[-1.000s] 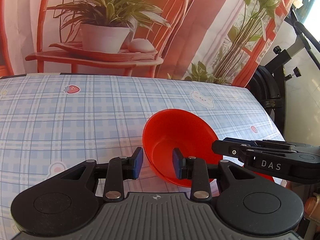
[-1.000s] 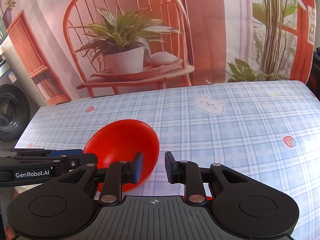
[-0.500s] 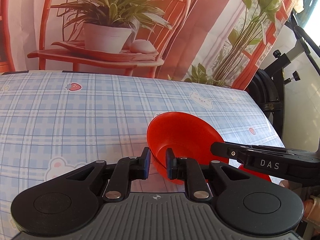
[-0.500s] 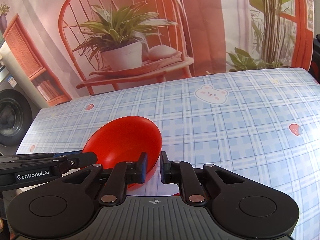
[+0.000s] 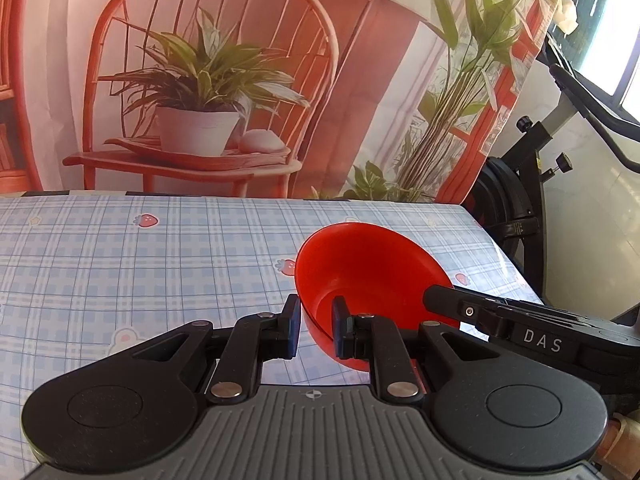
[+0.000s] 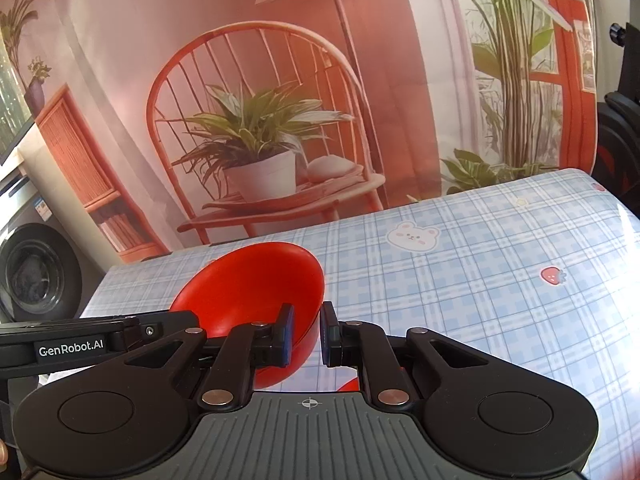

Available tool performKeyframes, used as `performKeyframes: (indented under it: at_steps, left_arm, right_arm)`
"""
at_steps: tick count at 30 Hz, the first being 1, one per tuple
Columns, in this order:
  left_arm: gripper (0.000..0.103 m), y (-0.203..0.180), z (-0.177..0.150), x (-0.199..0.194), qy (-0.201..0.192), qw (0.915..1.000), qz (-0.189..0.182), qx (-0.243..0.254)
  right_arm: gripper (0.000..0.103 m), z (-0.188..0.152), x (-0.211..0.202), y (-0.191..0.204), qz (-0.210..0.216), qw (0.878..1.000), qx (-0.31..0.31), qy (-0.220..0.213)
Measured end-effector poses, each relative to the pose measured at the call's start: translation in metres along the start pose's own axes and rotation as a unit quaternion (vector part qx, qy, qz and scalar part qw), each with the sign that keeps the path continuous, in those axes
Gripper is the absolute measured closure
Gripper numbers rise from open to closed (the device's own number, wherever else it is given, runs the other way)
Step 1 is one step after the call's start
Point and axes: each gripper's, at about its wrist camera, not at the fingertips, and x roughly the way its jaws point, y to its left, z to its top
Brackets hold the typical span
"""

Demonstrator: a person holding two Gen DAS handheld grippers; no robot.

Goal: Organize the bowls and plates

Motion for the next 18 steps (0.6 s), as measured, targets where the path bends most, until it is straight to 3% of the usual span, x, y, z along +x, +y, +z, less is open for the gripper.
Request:
performKeyframes:
  at_steps: [5, 18]
  left_arm:
    - [0.086, -0.014, -0.002, -0.012, -0.006, 0.9999, 0.006, 0.009]
    - [0.086, -0.047, -0.013, -0.019, -0.001, 0.9996, -0.003, 0.03]
  right_arm:
    - [0.09, -0.005, -0.028, 0.002, 0.002, 1.0, 0.003, -0.03]
    - [0.09, -0.015, -0.069, -0.021, 0.004, 0.998, 0.023, -0.055]
